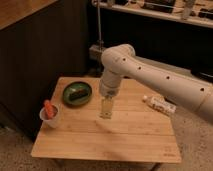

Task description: Place the eraser on the white sponge

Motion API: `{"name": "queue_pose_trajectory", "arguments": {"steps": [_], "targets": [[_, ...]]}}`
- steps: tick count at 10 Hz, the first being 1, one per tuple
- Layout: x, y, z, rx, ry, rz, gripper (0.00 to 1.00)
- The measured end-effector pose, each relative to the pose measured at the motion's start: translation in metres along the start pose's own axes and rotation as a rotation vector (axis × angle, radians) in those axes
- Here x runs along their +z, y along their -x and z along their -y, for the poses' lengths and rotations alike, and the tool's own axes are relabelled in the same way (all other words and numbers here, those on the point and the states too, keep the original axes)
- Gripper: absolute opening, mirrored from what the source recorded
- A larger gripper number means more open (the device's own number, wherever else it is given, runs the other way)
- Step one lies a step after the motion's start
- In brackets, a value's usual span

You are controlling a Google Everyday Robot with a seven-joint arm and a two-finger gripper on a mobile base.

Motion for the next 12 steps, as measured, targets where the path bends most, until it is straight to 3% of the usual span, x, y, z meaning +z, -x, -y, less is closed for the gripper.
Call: {"name": "queue_pose_trajectory", "arguments": {"steps": [7,11,12], "targets": [[0.029,-0.007,0.003,-0.056,-0.001,0.059,0.8],[0.05,0.008,-0.017,-0.017,0.011,0.06,0.8],[0.049,0.005,-0.019,-0.042,0.023,0.047,0.8]]}}
